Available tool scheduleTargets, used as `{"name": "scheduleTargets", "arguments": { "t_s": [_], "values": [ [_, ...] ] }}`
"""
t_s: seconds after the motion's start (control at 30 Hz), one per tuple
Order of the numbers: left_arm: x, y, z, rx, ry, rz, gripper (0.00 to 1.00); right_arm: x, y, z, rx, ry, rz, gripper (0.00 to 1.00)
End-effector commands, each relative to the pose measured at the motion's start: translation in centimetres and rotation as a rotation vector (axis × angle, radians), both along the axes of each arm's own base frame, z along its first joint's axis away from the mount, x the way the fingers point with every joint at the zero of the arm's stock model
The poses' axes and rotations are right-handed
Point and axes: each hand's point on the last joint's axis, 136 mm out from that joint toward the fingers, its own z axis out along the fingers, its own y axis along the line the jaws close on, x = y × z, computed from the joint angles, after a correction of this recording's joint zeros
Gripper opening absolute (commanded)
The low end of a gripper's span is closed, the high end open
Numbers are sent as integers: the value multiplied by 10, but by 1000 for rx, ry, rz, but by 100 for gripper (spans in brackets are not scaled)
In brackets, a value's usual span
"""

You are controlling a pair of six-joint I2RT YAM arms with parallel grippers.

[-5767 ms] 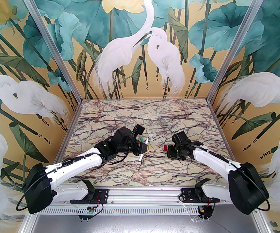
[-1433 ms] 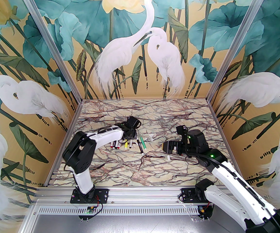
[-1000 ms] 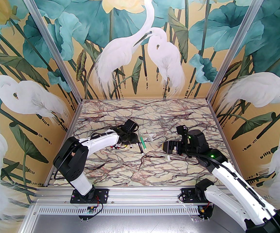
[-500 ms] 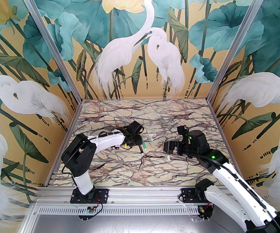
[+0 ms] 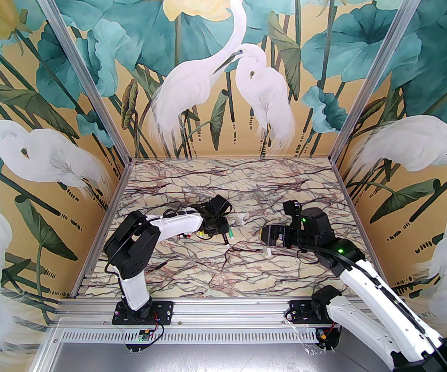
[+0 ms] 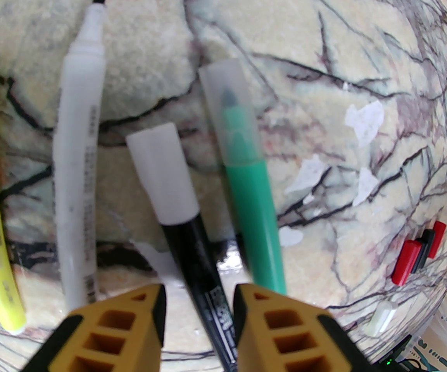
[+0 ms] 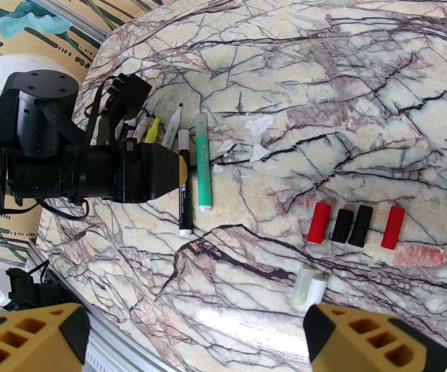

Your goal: Open the pen caps

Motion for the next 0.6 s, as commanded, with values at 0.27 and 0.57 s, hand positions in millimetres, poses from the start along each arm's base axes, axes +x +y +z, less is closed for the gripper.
{"name": "scheduleTargets", "arguments": {
  "t_s": [0.27, 0.57],
  "values": [
    [-8, 7, -10, 73, 38, -51, 33, -2, -1, -5, -12, 4, 0, 99],
    [-11, 16, -15, 139, 57, -84, 29, 0, 0, -4, -12, 7, 2, 99]
  ]
}}
